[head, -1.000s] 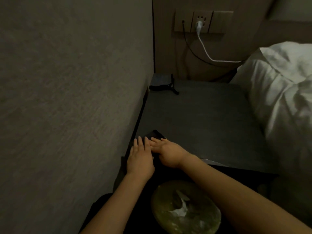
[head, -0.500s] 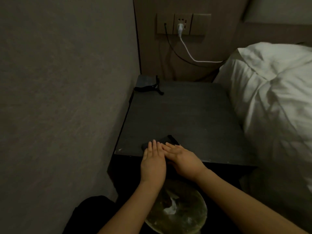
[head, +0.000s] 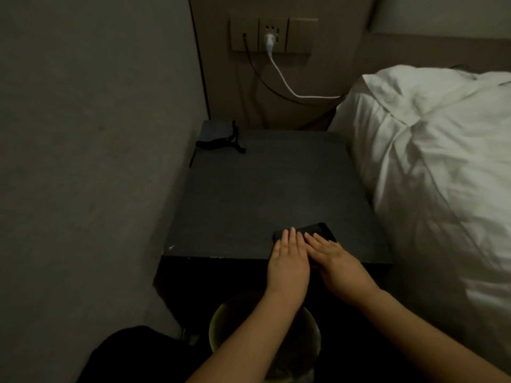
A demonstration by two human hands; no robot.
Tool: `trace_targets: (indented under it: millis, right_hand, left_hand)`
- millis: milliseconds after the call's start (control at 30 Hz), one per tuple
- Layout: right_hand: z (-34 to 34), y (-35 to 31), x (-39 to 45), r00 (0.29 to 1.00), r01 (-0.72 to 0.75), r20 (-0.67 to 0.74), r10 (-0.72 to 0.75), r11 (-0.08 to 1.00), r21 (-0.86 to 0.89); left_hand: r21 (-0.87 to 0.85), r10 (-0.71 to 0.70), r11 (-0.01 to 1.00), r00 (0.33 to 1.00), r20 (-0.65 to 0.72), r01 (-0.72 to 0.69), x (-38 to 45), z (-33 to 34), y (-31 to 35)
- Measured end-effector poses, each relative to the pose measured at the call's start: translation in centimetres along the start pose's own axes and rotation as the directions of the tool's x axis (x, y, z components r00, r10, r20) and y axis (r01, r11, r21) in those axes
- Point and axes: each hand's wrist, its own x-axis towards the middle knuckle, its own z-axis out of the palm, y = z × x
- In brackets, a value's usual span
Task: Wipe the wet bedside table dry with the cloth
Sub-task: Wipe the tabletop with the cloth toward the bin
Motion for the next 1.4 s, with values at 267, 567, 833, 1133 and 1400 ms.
trace_targets:
  millis: [267, 567, 833, 1133, 1400]
  right_hand:
    - [0.8, -7.2, 5.3, 0.986, 0.129, 0.106, -0.132, 0.991, 0.037]
    - [2.1, -15.8, 12.0, 0.92, 0.316, 0.209, -0.331, 0.943, 0.101]
    - [2.7, -16.2, 11.5, 0.898, 0.399, 0.156, -0.411, 0.911, 0.104]
    - [1.6, -8.4, 5.8, 0.953, 0.294, 0.071, -0.295, 0.955, 0.028]
    - [0.5, -1.5, 0.9, 0.995, 0.098, -0.024, -0.098, 0.995, 0.009]
  left_hand:
    - [-0.032, -0.213, 0.977, 0.977, 0.005, 0.213, -2.2, 0.2, -7.0]
    - [-0.043, -0.443, 0.895, 0.896, 0.024, 0.444, -4.9, 0.6, -16.0]
    - [-0.083, -0.523, 0.849, 0.852, 0.014, 0.522, -5.8, 1.4, -15.4]
    - [-0.069, -0.317, 0.947, 0.948, -0.025, 0.315, -4.1, 0.9, -8.0]
    - [-0.062, -0.082, 0.995, 0.996, -0.042, 0.079, -0.7, 0.5, -1.6]
